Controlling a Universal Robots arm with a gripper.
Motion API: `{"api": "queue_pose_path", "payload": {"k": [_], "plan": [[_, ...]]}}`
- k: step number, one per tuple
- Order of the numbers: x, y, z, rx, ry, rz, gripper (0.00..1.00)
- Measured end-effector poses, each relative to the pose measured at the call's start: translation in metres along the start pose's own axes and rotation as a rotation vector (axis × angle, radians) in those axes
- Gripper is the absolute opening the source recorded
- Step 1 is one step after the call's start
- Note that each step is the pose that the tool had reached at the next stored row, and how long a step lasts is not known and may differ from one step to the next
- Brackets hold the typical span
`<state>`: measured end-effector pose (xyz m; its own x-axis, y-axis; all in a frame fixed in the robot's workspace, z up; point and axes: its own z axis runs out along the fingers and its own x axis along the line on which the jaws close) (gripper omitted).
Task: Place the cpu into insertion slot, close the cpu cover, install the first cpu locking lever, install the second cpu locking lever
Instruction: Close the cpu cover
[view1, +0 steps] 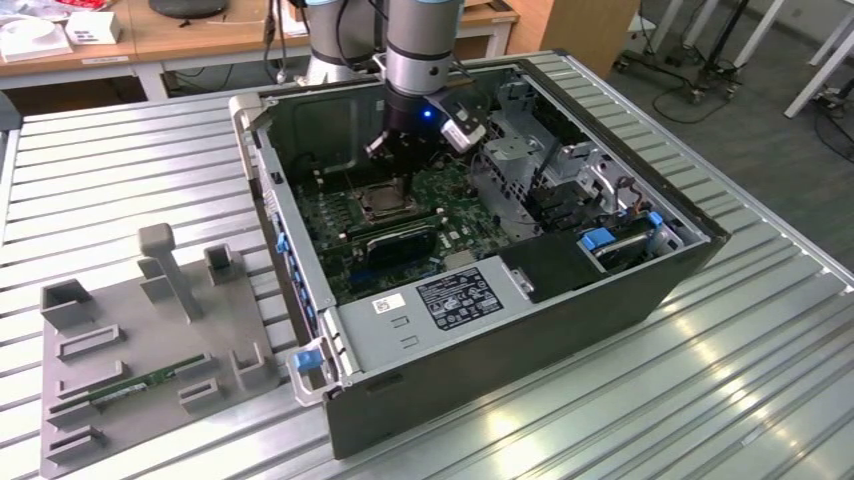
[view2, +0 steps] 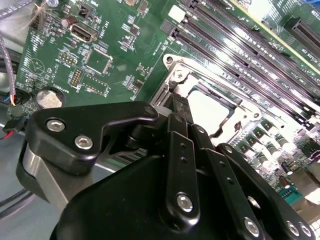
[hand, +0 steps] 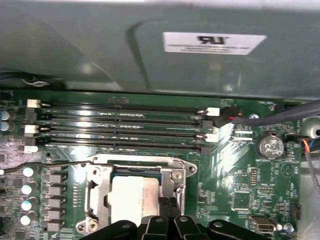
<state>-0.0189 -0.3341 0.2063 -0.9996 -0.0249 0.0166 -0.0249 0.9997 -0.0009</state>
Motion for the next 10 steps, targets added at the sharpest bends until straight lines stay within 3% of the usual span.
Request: {"api": "queue_pose_path", "payload": {"k": [10], "plan": [[0.0356, 0.0009, 0.0016, -0.0001, -0.0006, 0.0, 0.11]]}}
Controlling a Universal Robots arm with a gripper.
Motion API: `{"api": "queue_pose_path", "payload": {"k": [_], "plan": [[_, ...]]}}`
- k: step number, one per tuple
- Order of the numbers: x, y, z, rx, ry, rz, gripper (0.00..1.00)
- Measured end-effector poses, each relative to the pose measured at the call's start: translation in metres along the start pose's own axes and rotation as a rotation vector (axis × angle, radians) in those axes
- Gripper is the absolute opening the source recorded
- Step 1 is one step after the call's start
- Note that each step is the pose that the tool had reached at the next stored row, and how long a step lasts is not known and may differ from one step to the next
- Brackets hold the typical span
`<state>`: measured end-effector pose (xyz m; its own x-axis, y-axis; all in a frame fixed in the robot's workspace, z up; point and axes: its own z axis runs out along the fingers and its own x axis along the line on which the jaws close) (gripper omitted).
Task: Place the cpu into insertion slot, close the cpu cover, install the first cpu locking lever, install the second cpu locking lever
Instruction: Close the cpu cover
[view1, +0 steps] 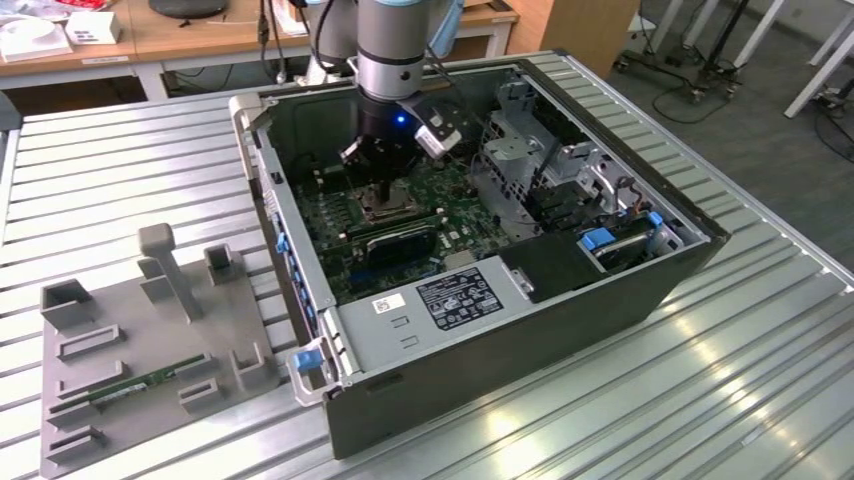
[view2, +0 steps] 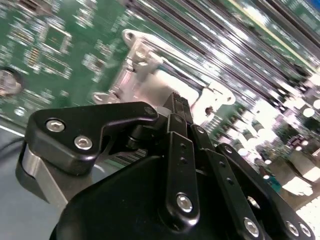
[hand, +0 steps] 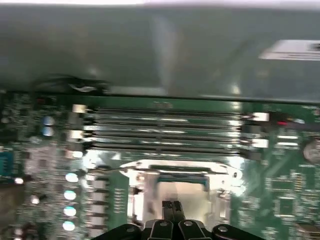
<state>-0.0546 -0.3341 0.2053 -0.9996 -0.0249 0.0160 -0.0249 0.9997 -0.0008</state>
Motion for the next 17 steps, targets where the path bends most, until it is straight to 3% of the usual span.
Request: {"api": "queue_pose_path", "payload": {"k": [5, 9, 11, 17], "plan": [[0.0152, 0.0004, 0.0004, 0.0, -0.0011, 0.0, 0.11], [0.0172, 0.0004, 0.0004, 0.0, -0.0011, 0.0, 0.11], [0.022, 0.0007, 0.0013, 0.0001, -0.0011, 0.0, 0.11], [0.022, 0.0008, 0.0034, 0.0001, -0.0011, 0.0, 0.11]]}}
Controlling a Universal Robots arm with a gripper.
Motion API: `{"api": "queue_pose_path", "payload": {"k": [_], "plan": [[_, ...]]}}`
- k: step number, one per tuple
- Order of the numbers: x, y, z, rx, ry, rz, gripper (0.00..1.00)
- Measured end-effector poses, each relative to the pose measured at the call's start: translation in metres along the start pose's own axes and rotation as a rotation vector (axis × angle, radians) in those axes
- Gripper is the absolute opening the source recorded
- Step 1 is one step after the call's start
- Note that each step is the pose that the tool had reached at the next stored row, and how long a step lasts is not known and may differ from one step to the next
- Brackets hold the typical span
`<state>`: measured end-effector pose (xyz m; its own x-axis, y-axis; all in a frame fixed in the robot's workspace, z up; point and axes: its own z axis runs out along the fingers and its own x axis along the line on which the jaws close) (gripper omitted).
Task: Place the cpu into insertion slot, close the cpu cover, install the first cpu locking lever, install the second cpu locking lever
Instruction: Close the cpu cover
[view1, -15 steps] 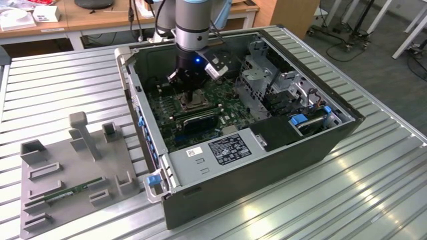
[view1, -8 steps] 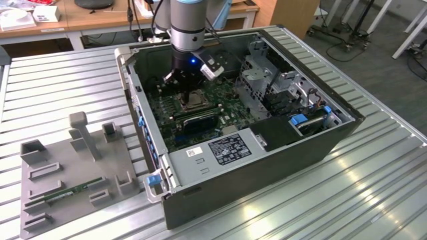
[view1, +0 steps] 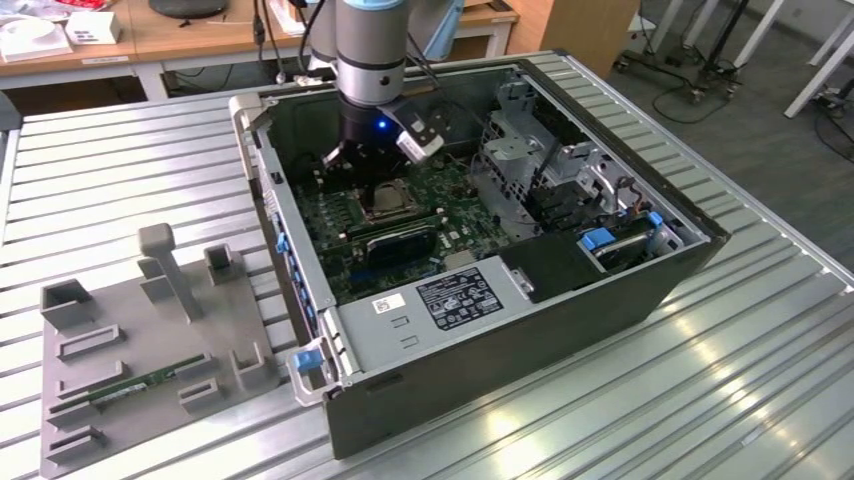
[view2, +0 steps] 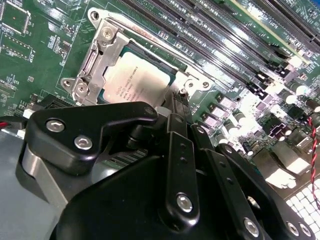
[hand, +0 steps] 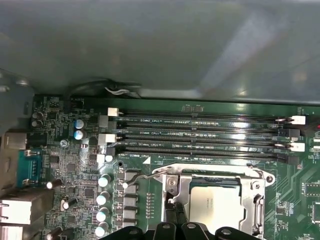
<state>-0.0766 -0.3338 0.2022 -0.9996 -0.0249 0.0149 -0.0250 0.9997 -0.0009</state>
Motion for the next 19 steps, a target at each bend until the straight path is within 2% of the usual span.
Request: {"api": "queue_pose_path", "payload": {"k": [11, 19], "plan": [[0.0, 0.0, 0.0023, 0.0, -0.0001, 0.0, 0.11], [0.0, 0.0001, -0.0018, -0.0002, -0.0001, 0.0, 0.11]]}}
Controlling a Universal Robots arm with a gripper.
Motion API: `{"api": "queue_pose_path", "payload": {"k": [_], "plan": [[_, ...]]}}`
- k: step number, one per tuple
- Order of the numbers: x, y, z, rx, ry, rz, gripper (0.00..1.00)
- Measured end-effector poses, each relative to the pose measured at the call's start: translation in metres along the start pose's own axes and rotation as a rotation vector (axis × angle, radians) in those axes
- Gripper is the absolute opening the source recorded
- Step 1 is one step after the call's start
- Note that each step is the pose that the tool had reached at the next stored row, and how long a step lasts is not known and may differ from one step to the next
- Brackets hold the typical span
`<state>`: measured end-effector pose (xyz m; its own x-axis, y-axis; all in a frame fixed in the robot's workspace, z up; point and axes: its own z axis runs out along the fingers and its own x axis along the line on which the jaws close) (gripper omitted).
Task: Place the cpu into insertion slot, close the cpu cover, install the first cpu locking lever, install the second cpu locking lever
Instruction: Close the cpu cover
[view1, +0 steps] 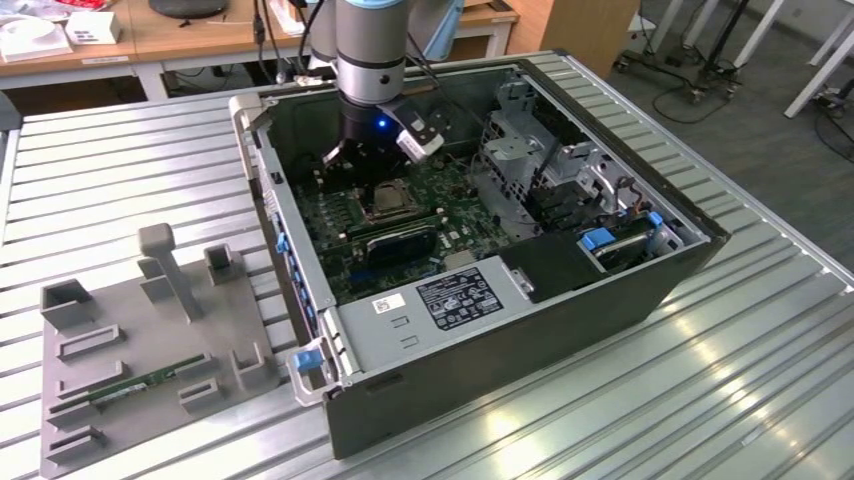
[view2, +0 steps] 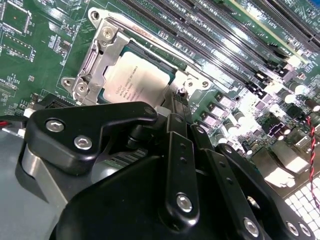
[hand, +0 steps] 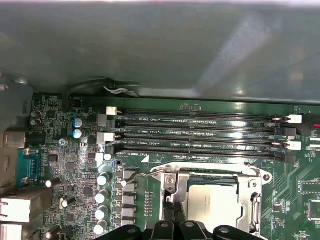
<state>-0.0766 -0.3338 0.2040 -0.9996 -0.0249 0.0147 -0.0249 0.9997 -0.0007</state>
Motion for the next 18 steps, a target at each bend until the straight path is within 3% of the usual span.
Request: {"api": "queue_pose_path", "payload": {"k": [18], "plan": [[0.0, -0.0001, 0.0057, 0.0003, 0.0002, 0.0, 0.11]]}}
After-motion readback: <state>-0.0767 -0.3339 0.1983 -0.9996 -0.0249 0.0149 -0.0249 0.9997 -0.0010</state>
